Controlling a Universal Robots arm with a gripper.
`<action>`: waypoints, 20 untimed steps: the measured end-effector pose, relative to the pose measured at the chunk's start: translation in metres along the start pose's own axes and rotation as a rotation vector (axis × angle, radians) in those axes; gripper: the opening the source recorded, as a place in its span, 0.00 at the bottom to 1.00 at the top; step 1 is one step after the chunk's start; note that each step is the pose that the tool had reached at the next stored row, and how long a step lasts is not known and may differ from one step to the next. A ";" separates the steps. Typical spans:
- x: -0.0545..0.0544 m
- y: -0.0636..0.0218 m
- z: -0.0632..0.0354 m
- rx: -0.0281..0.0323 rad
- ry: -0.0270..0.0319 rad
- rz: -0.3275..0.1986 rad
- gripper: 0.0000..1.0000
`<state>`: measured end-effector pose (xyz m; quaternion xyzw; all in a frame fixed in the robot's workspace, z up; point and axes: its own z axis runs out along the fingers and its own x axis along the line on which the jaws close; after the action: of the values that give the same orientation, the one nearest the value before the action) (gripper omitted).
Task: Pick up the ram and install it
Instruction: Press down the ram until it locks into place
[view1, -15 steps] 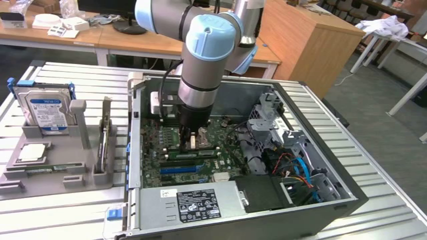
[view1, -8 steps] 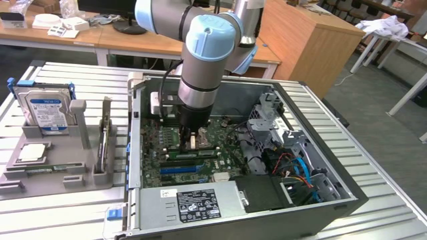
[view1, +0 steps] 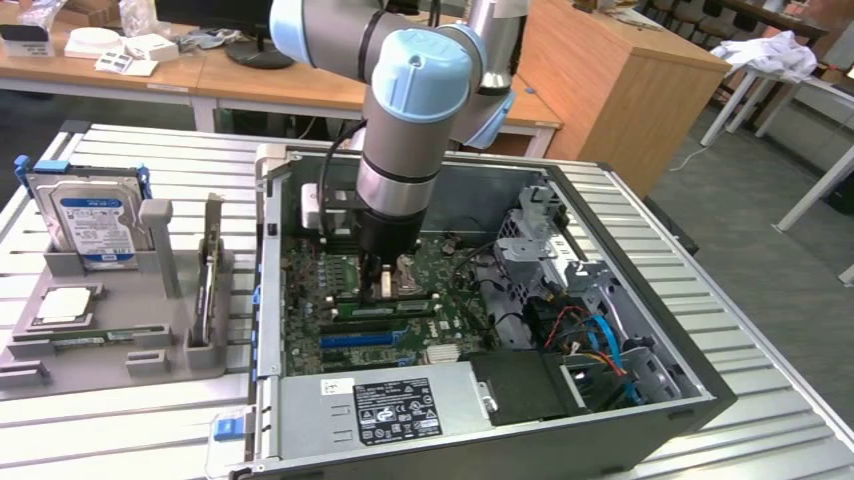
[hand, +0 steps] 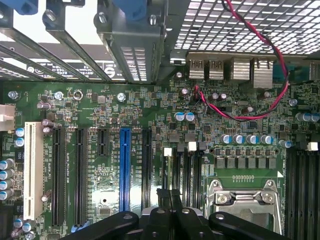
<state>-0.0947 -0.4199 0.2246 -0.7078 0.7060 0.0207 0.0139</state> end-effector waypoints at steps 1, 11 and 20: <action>0.000 0.0002 -0.0031 -0.0015 0.0011 0.000 0.11; -0.001 0.0006 -0.0349 -0.0031 0.0017 0.000 0.11; -0.003 0.0009 -0.0620 -0.0031 0.0016 0.000 0.11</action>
<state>-0.0950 -0.4202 0.2867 -0.7077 0.7061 0.0213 0.0123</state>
